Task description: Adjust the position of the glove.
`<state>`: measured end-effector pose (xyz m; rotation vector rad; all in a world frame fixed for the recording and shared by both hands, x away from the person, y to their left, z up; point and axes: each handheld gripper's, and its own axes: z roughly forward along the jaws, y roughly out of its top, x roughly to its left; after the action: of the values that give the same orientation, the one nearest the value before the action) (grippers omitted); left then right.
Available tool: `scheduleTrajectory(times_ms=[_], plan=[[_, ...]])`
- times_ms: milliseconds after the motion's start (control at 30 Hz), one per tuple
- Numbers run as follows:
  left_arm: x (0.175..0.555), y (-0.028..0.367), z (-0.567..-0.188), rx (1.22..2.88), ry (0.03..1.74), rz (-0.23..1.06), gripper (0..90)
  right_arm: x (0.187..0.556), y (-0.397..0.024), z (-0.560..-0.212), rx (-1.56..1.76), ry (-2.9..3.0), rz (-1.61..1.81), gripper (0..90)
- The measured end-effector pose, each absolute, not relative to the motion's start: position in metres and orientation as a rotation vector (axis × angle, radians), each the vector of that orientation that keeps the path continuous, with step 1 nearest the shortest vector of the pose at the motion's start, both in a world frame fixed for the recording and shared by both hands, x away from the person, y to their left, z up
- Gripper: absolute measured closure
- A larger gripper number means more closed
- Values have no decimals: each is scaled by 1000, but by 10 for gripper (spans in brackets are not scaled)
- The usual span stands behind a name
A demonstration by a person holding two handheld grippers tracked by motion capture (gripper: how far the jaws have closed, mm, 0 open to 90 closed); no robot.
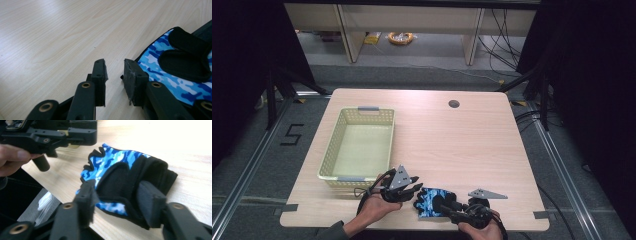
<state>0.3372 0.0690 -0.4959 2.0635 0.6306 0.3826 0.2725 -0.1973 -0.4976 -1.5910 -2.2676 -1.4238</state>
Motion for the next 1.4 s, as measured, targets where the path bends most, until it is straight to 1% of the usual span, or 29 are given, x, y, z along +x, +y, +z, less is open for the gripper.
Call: scheduleTrajectory(times_ms=[33,100,133,167,200,300,400,500,533,633,667,700,733,767,800,833,867,900,933,967,1000,1067,1100,1167,1200,1233,1267,1367,1400], plan=[[336,70,-494,2079,633,381,692,271,-197,-498,-1600,-2275,-1437,471],[333,69,-494,2047,641,371,673,270,-197,-497,-1615,-2274,-1425,463],[331,69,-493,2059,646,360,668,269,-198,-498,-1612,-2269,-1436,458],[329,70,-493,2050,636,375,661,269,-199,-498,-1619,-2261,-1442,450],[326,70,-492,2050,647,357,650,270,-199,-498,-1630,-2262,-1445,450],[319,72,-490,2047,638,355,627,270,-200,-496,-1649,-2225,-1464,448],[310,67,-494,2044,619,351,642,271,-200,-495,-1658,-2238,-1455,438],[308,62,-498,2078,585,325,657,272,-198,-495,-1658,-2260,-1440,435],[307,61,-499,2063,604,327,661,273,-199,-495,-1663,-2268,-1436,435],[306,62,-497,2058,609,308,662,273,-202,-491,-1694,-2293,-1447,408],[307,64,-495,2072,579,302,659,273,-204,-489,-1686,-2288,-1457,394],[304,64,-495,2060,612,302,655,273,-205,-487,-1710,-2295,-1446,381],[304,65,-494,2066,596,287,650,272,-204,-485,-1743,-2253,-1433,378],[301,64,-495,2048,626,269,644,274,-208,-484,-1715,-2314,-1452,381],[300,67,-494,2071,603,261,634,276,-210,-483,-1719,-2329,-1453,384],[297,66,-497,2047,645,257,620,276,-209,-480,-1734,-2309,-1469,387],[296,68,-496,2078,636,254,606,280,-213,-479,-1713,-2354,-1462,389],[296,69,-498,2072,631,249,592,280,-213,-476,-1745,-2331,-1445,389],[294,69,-500,2053,653,227,578,286,-217,-477,-1704,-2418,-1457,389],[295,72,-500,2091,644,219,563,288,-219,-477,-1706,-2414,-1427,394],[292,70,-502,2063,696,202,547,292,-220,-477,-1714,-2434,-1409,402],[294,70,-504,2076,689,206,522,298,-220,-479,-1670,-2449,-1388,402],[294,70,-506,2073,725,179,511,301,-219,-479,-1659,-2465,-1373,406],[297,69,-508,2071,722,176,493,305,-213,-480,-1647,-2450,-1332,415],[297,67,-510,2055,761,143,491,309,-213,-481,-1630,-2487,-1316,419],[298,68,-510,2082,740,157,487,313,-212,-483,-1580,-2522,-1313,419],[297,67,-510,2084,773,153,484,316,-210,-482,-1594,-2515,-1269,420],[298,63,-511,2078,761,144,469,324,-206,-485,-1573,-2537,-1194,429],[299,64,-511,2104,762,145,464,326,-205,-486,-1568,-2544,-1179,436]])
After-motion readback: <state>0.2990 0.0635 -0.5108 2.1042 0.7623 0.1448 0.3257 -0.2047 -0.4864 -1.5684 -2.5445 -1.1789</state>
